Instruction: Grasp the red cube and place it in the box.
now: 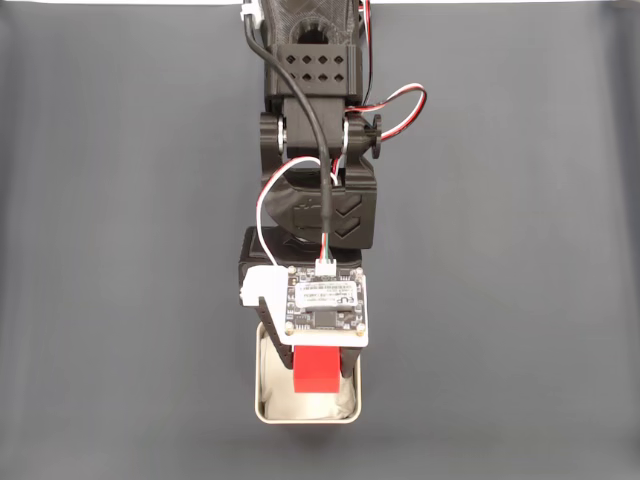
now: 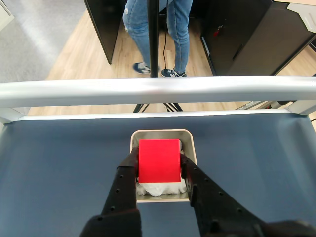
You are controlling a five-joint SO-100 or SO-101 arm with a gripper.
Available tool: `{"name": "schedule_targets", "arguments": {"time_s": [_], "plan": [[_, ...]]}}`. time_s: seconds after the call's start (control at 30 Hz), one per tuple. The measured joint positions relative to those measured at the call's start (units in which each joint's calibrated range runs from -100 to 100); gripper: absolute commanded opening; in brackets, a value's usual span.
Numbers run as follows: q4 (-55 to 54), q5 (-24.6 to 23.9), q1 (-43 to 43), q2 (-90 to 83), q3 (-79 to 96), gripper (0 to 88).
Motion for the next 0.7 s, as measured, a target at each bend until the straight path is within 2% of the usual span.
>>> {"name": "schedule_targets", "arguments": {"time_s": [0.7], "plan": [[-0.7,0.0,0.4,1.1,0.0,9.4]]}}
